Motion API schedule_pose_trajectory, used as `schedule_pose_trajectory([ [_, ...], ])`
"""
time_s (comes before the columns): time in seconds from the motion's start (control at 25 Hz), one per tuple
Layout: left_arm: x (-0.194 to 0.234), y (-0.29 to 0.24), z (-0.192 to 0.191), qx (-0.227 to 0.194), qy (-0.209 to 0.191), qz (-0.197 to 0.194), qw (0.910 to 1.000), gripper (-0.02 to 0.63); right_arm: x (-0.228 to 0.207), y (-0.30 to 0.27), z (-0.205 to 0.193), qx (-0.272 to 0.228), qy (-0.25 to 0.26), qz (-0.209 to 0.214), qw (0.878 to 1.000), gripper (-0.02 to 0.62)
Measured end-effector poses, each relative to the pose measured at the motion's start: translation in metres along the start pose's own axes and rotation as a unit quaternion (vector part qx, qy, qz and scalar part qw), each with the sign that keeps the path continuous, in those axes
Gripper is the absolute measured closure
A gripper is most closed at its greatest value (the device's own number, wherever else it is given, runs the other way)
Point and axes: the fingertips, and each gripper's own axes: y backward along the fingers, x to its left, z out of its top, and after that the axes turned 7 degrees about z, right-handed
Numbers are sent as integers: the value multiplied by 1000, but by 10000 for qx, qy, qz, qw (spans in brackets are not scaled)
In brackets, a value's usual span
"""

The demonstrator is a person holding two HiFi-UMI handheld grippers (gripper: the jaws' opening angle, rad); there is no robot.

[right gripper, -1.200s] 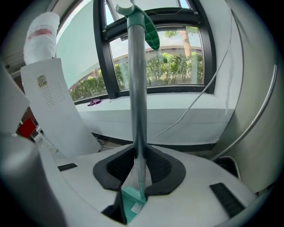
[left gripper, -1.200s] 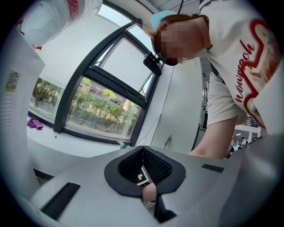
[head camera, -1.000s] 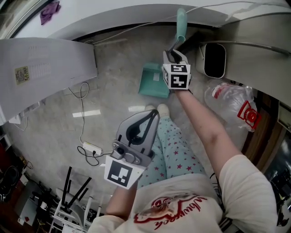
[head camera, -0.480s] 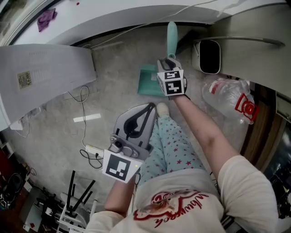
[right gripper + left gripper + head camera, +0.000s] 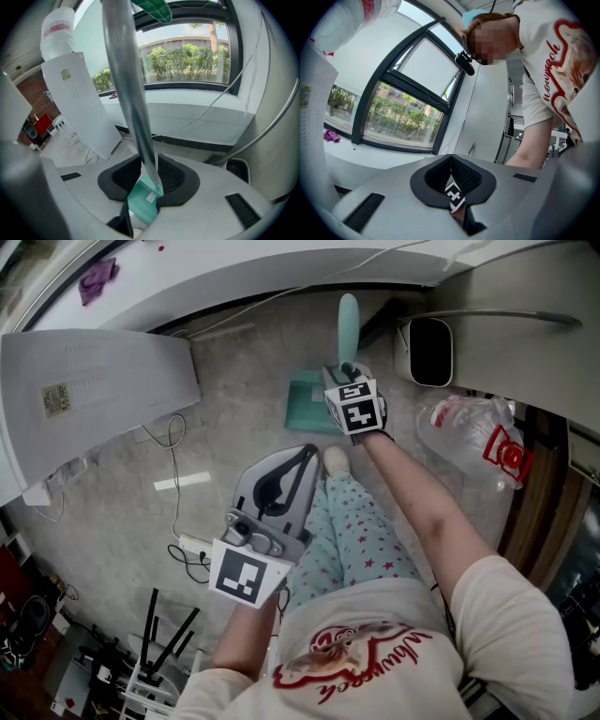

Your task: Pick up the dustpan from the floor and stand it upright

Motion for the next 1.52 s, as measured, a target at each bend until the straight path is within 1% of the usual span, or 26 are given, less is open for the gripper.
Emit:
schedule_pose_trajectory([
  [0.16, -5, 1, 3, -41, -7, -23, 10000, 585, 6, 4, -6, 58, 107, 52, 9999, 486],
  [0.4, -9, 6, -1, -26, 35, -17, 10000, 585, 15, 8, -17, 30, -66, 119, 9999, 486],
  [0.56, -15, 12, -2, -26, 61, -61, 10000, 586, 15, 11, -20, -6, -187, 90, 9998, 486],
  [0.72, -18, 18, -4, 7, 64, -112, 9999, 586, 15, 12, -20, 59, -97, 30, 9999, 486],
  [0.84, -17, 21, -4, 11, 42, -140, 9999, 586, 13, 13, -19, 52, -59, -29, 10000, 444],
  [1.0, -17, 24, -4, -20, 44, -163, 9999, 586, 10, 19, -18, -89, -280, 29, 9996, 394],
  [1.16, -21, 26, -6, -6, 40, -237, 9997, 586, 15, 29, -23, -158, -352, 102, 9992, 380],
  [1.28, -22, 27, -5, -8, 12, -298, 9996, 586, 16, 44, -25, -166, -415, -86, 9990, 380],
  [1.4, -24, 29, -1, 15, -16, -374, 9993, 586, 20, 75, -15, -406, -632, -399, 9964, 382],
  [1.52, -29, 30, 7, 14, -103, -452, 9989, 586, 34, 114, 4, -825, -824, -418, 9923, 383],
])
